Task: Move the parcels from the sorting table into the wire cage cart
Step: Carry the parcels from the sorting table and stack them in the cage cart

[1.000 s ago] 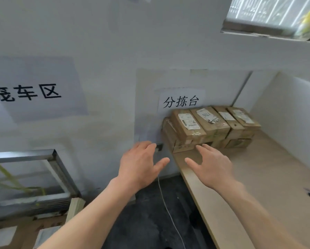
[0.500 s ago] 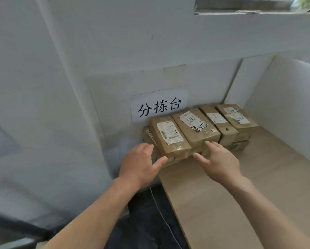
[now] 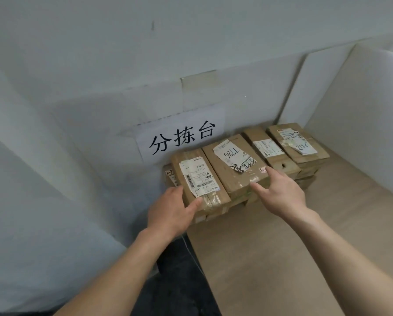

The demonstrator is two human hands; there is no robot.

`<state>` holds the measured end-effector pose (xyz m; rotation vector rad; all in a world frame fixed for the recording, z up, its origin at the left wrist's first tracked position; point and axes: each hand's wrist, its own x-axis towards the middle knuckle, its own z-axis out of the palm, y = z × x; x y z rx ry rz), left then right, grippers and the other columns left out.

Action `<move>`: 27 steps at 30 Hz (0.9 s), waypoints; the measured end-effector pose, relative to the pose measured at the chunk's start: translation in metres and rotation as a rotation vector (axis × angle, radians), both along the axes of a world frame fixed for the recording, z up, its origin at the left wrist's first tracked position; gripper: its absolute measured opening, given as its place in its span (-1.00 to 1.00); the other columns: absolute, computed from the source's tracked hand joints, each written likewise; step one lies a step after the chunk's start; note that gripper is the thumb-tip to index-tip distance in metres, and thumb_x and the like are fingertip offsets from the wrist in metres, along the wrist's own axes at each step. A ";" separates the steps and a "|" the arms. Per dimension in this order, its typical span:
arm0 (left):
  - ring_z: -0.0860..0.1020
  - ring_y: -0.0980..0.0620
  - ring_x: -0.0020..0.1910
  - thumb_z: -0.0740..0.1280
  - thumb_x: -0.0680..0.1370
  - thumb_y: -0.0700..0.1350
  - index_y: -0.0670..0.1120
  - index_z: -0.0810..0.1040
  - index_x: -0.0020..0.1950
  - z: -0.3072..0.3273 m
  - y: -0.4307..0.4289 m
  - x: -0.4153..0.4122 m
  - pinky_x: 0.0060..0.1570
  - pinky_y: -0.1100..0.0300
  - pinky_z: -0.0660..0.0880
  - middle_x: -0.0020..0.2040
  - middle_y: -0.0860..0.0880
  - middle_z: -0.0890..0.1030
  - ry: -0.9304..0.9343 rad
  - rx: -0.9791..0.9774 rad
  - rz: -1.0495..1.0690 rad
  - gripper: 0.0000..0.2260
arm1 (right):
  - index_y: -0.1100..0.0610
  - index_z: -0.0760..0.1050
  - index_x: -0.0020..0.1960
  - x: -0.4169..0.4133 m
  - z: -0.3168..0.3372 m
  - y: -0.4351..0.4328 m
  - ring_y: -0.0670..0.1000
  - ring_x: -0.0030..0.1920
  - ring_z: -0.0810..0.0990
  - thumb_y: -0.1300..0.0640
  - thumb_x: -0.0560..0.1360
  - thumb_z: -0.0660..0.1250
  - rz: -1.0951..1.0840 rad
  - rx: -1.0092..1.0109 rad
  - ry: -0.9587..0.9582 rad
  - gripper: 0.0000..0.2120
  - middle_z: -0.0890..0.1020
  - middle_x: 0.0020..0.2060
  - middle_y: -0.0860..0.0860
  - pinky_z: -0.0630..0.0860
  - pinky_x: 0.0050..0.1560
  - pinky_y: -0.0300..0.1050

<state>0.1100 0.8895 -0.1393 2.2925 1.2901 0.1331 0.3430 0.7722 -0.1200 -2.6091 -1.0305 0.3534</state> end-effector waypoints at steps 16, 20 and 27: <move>0.57 0.10 0.14 0.28 0.57 0.27 0.14 0.50 0.34 -0.031 0.043 0.008 0.10 0.10 0.55 0.26 0.13 0.59 -0.139 -0.208 0.057 -0.61 | 0.09 0.52 0.34 0.012 -0.029 0.031 0.17 0.17 0.56 -0.42 0.35 0.20 -0.237 0.122 0.135 -0.24 0.62 0.14 0.12 0.50 0.16 0.07; 0.51 0.16 0.08 0.33 0.58 0.20 0.06 0.50 0.33 -0.035 0.048 0.004 0.05 0.16 0.47 0.25 0.14 0.57 -0.206 -0.230 0.107 -0.62 | 0.23 0.62 0.01 0.009 -0.032 0.031 0.19 -0.04 0.60 -0.12 0.47 0.37 -0.313 0.232 0.215 -0.60 0.65 -0.11 0.14 0.53 -0.01 0.06; 0.52 0.09 0.16 0.39 0.58 0.08 0.04 0.36 0.47 -0.043 0.048 0.005 0.22 0.05 0.53 0.32 0.08 0.55 -0.348 -0.405 0.185 -0.51 | 0.00 0.53 0.23 0.015 -0.049 0.026 0.04 0.02 0.59 -0.06 0.45 0.44 -0.395 0.352 0.445 -0.63 0.62 -0.07 -0.07 0.53 0.14 0.04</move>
